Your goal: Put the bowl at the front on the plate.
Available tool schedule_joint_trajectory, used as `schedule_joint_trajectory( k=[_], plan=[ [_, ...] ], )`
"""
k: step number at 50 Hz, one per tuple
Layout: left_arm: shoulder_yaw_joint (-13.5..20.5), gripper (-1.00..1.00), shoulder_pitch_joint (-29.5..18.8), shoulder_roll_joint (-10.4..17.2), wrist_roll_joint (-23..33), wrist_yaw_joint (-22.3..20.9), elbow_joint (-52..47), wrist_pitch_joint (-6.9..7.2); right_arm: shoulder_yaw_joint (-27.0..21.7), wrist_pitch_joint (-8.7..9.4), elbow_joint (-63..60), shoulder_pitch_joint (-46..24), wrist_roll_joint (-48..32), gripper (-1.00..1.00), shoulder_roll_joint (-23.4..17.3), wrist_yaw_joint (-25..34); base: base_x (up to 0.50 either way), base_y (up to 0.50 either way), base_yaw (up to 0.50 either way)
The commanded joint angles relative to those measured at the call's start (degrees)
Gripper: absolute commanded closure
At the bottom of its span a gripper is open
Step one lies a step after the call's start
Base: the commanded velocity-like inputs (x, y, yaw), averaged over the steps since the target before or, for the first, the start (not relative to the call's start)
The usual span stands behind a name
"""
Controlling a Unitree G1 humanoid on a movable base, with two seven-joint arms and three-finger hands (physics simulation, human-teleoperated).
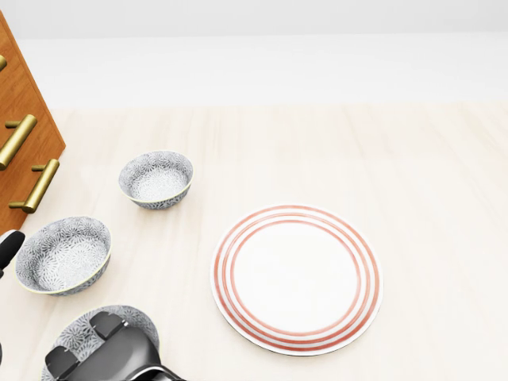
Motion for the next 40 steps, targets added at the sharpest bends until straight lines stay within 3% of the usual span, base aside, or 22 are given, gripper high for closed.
schedule_joint_trajectory(
  k=[1,7,9,14,17,23,28,32,35,39,40],
  plan=[
    [-0.15,-1.00,-0.29,0.07,0.09,0.00,0.90,-0.65,1.66,2.34,1.56,1.86,1.80,-1.00,0.00,0.00,0.00,0.00,0.00],
    [-0.14,-1.00,-0.07,0.11,-0.06,0.00,0.11,-0.06,1.04,2.59,4.04,1.87,3.27,-1.00,0.00,0.00,0.00,0.00,0.00],
    [-0.19,-1.00,-0.52,0.05,0.18,0.00,1.52,-1.01,0.89,2.49,4.82,1.81,3.66,-1.00,0.00,0.00,0.00,0.00,0.00],
    [-0.23,-1.00,-0.23,0.13,0.05,0.00,0.75,-0.52,-1.45,0.82,9.45,0.08,5.32,-1.00,0.00,0.00,0.00,0.00,0.00],
    [-0.30,-1.00,-0.61,0.11,0.17,0.00,1.78,-1.18,-2.51,0.14,11.15,-0.52,5.83,-1.00,0.00,0.00,0.00,0.00,0.00],
    [-0.12,-1.00,-0.02,0.24,-0.57,0.00,-0.04,0.14,-2.68,0.35,12.21,0.03,5.95,-1.00,0.00,0.00,0.00,0.00,0.00],
    [-0.04,-1.00,-0.15,0.15,-0.41,0.00,0.16,-0.03,-4.35,0.94,16.04,-1.92,5.93,-1.00,0.00,0.00,0.00,0.00,0.00],
    [-0.07,-1.00,-0.27,0.10,-0.23,0.00,0.54,-0.36,-6.06,0.50,19.18,-3.30,6.28,-1.00,0.00,0.00,0.00,0.00,0.00],
    [-0.03,-1.00,0.10,0.13,-0.40,0.00,-0.69,0.50,-7.72,-0.25,23.22,-4.85,7.02,-1.00,0.00,0.00,0.00,0.00,0.00],
    [0.05,-1.00,0.00,0.06,-0.35,0.00,-0.38,0.31,-9.39,-0.57,26.96,-6.82,6.83,-1.00,0.00,0.00,0.00,0.00,0.00],
    [0.05,-1.00,-0.03,0.04,-0.34,0.00,-0.18,0.15,-9.87,-1.07,27.46,-7.21,7.18,-0.30,0.00,0.00,0.00,0.00,0.00]
  ],
)
